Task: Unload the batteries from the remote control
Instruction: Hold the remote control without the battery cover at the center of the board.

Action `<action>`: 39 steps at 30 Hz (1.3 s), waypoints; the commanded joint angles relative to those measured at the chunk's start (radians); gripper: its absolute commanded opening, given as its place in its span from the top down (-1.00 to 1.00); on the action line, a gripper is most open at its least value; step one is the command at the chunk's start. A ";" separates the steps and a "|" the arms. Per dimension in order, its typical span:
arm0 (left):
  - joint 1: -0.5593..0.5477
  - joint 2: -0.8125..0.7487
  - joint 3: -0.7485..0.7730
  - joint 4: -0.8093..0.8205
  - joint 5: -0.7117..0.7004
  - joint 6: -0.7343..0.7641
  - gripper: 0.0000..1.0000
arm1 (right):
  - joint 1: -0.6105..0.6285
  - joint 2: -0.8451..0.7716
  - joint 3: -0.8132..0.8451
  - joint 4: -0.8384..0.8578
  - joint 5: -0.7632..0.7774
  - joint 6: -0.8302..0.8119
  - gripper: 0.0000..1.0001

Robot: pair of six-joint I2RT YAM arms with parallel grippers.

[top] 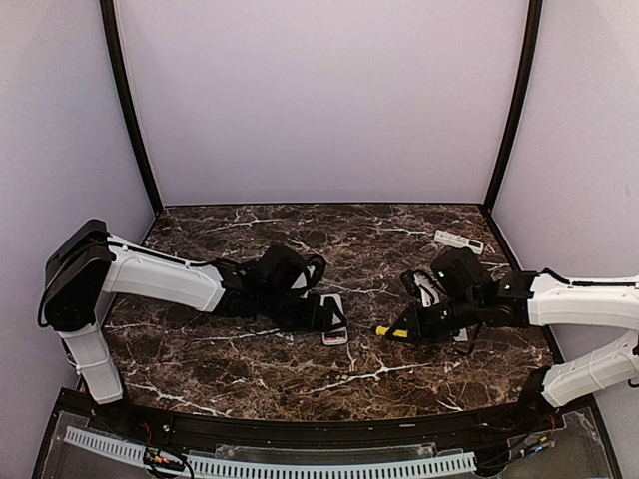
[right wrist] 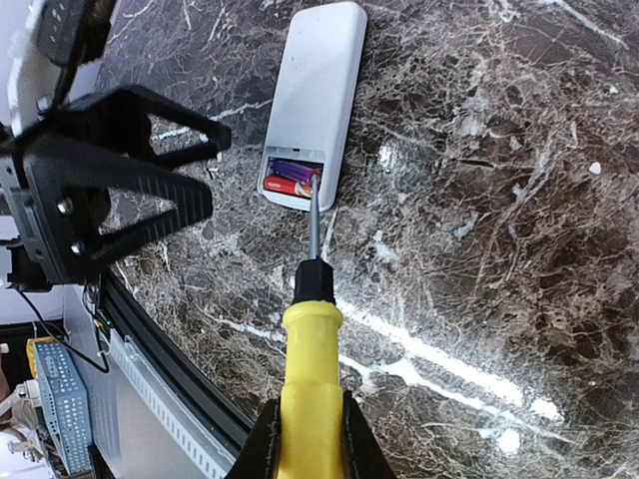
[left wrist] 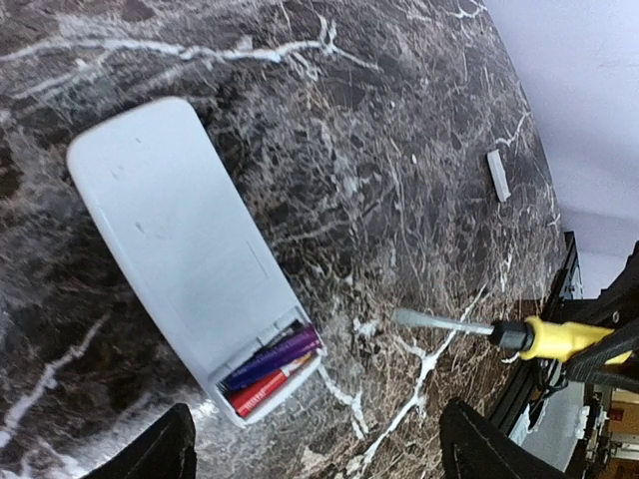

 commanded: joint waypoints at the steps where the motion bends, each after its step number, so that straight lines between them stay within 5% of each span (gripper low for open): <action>1: 0.058 -0.031 0.032 -0.103 -0.038 0.055 -0.64 | 0.033 0.041 0.029 0.057 -0.003 0.019 1.00; 10: 0.106 0.056 0.141 -0.216 -0.075 0.098 -0.30 | 0.040 0.092 0.043 0.085 0.006 0.022 1.00; 39: 0.105 0.174 0.119 -0.106 0.048 0.000 0.38 | 0.040 0.204 0.082 0.100 0.004 -0.006 1.00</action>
